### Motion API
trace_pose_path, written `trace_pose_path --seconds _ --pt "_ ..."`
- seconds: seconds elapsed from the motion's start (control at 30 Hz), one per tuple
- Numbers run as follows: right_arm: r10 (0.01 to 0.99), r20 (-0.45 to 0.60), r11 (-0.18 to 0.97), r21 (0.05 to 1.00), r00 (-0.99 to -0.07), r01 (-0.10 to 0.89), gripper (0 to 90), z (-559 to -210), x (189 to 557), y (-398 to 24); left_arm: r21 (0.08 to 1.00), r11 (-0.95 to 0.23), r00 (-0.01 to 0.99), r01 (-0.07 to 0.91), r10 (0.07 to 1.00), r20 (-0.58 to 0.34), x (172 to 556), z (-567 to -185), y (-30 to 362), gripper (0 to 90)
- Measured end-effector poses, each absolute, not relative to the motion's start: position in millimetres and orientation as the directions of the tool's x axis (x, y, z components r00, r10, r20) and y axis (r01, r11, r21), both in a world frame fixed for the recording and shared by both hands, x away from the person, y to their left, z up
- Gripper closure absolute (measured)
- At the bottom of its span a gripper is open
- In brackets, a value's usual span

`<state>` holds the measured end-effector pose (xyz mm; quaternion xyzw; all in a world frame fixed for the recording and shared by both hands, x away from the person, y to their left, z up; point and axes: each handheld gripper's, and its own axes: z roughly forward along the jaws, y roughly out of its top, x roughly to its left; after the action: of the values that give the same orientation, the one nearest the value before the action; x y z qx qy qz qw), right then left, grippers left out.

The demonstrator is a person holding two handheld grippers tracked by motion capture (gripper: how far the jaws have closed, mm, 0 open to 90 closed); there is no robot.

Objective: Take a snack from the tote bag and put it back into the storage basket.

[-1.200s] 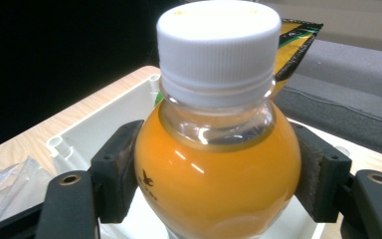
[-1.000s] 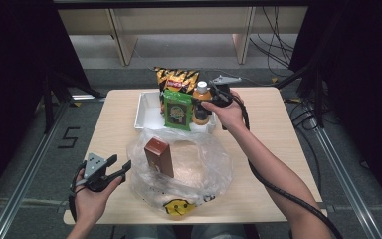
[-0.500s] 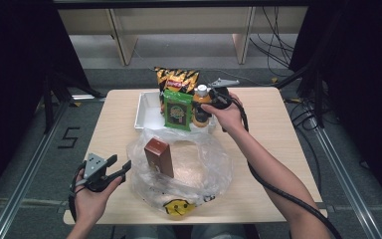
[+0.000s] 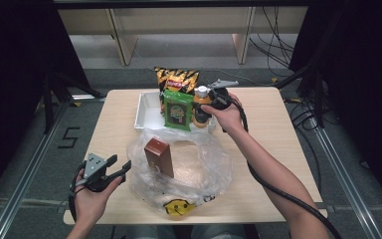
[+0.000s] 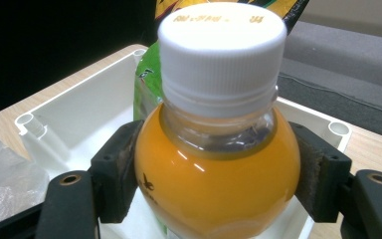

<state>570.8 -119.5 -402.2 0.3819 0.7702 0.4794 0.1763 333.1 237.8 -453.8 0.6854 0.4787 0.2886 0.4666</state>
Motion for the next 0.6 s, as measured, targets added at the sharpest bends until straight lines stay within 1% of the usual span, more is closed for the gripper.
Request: trace_pose_path --seconds 0.23,0.3,0.33,0.37,0.43,0.5,0.53,0.6 --pt "0.763 0.081 0.247 0.88 -0.641 0.405 30.9 -407 573 -119 0.916 -0.107 0.376 0.387 0.925 -0.051 333 -454 238 42.4" --pt "0.761 0.094 0.253 0.868 -0.642 0.427 30.9 -406 572 -119 0.916 -0.106 0.376 0.387 0.925 -0.052 333 -454 238 42.4" --pt "0.764 0.074 0.256 0.877 -0.641 0.406 30.9 -408 573 -118 0.916 -0.106 0.376 0.387 0.925 -0.052 333 -454 238 42.4" --pt "0.761 0.095 0.247 0.872 -0.642 0.422 30.9 -408 573 -118 0.916 -0.105 0.376 0.387 0.925 -0.053 333 -454 238 42.4" --pt "0.76 0.075 0.259 0.875 -0.645 0.408 30.9 -409 574 -119 0.917 -0.104 0.376 0.386 0.925 -0.053 333 -454 238 42.4" --pt "0.756 0.08 0.263 0.872 -0.65 0.413 30.9 -410 575 -119 0.915 -0.107 0.375 0.39 0.926 -0.052 333 -453 238 42.4" --pt "0.761 0.096 0.254 0.865 -0.641 0.432 30.9 -411 573 -118 0.915 -0.107 0.376 0.389 0.925 -0.052 333 -454 238 42.4" --pt "0.761 0.087 0.261 0.866 -0.642 0.426 30.9 -414 573 -118 0.916 -0.106 0.376 0.387 0.925 -0.052 333 -454 238 42.4"
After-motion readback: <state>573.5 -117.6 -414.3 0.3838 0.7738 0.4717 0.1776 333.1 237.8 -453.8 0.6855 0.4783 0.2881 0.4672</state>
